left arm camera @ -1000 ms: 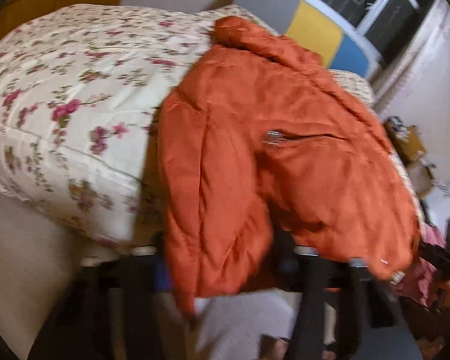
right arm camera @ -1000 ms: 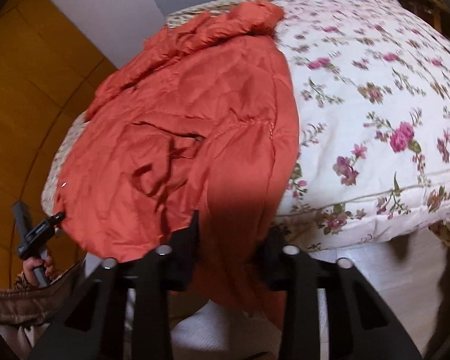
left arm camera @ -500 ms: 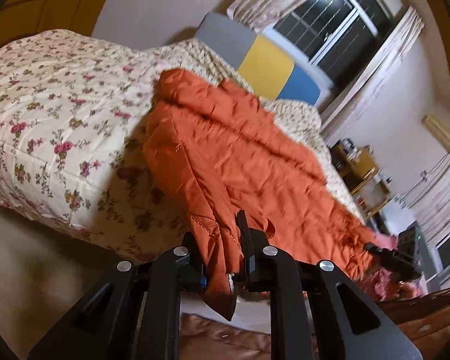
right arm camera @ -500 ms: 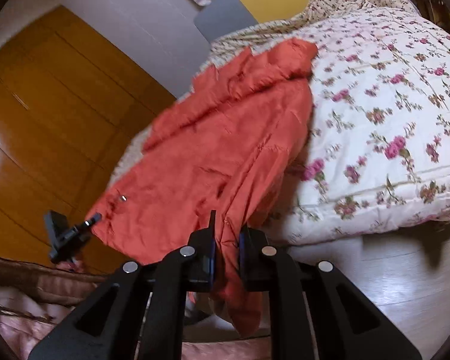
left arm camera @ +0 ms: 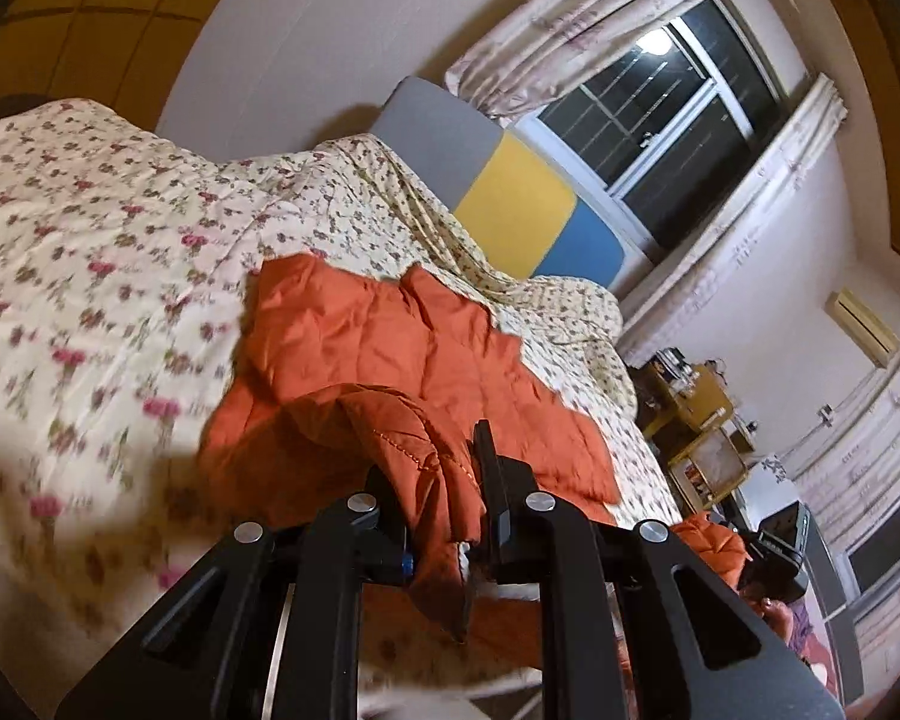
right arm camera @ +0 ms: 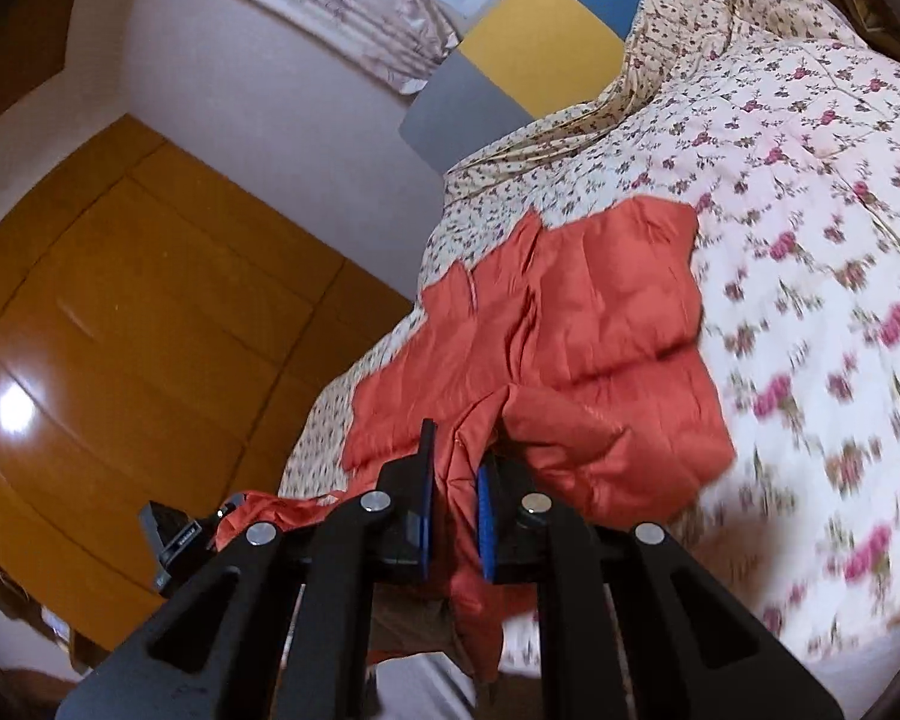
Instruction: Fold large clothes
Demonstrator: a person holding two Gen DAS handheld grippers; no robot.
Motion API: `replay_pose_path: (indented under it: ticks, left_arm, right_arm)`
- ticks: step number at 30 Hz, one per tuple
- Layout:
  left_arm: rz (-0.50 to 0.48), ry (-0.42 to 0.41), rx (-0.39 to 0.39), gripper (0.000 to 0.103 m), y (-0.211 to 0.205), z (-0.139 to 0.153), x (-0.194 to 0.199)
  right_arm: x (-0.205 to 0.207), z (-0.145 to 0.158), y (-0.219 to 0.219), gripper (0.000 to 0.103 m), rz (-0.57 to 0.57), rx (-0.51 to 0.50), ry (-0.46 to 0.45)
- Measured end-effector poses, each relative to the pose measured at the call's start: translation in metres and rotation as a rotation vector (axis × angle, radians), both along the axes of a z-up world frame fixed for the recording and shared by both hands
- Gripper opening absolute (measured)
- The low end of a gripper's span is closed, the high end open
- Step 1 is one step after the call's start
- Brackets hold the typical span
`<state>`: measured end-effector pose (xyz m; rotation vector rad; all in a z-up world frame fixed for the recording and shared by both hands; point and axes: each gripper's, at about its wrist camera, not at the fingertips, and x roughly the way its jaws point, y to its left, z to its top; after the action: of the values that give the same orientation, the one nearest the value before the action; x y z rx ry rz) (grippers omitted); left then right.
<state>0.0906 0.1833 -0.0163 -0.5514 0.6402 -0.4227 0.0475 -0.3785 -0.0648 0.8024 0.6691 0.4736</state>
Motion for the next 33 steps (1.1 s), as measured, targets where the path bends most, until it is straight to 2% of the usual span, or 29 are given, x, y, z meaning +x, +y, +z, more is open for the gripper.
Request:
replay_pose_path:
  ticks: [3,9,13,17,22,25,27,30,33]
  left_arm:
    - [0.006,-0.014,0.032,0.016,-0.005,0.006,0.029]
    - [0.051,0.022,0.021,0.016,-0.002,-0.004,0.083]
    - [0.080,0.063,0.044,0.016,-0.005,-0.014,0.122]
    - [0.096,0.111,0.043,0.016,-0.008,-0.028,0.161]
    - [0.111,0.139,0.090,0.016,-0.017,-0.047,0.199]
    - [0.113,0.144,0.152,0.020,-0.027,-0.058,0.214]
    - [0.113,0.149,0.185,0.025,-0.033,-0.066,0.223]
    - [0.116,0.147,0.163,0.033,-0.031,-0.074,0.227]
    - [0.116,0.138,0.129,0.041,-0.030,-0.074,0.229]
  right_arm:
    - [0.022,-0.001,-0.010,0.010,-0.026,0.028,0.013]
    - [0.073,-0.017,-0.029,0.011,-0.088,0.103,0.069]
    - [0.105,-0.034,-0.038,0.011,-0.127,0.152,0.119]
    - [0.133,-0.049,-0.047,0.012,-0.165,0.247,0.145]
    - [0.162,-0.063,-0.052,0.016,-0.219,0.267,0.182]
    - [0.176,-0.072,-0.050,0.020,-0.248,0.233,0.188]
    - [0.181,-0.076,-0.047,0.028,-0.258,0.216,0.171]
    - [0.181,-0.082,-0.045,0.043,-0.267,0.227,0.126]
    - [0.180,-0.082,-0.043,0.050,-0.280,0.235,0.081]
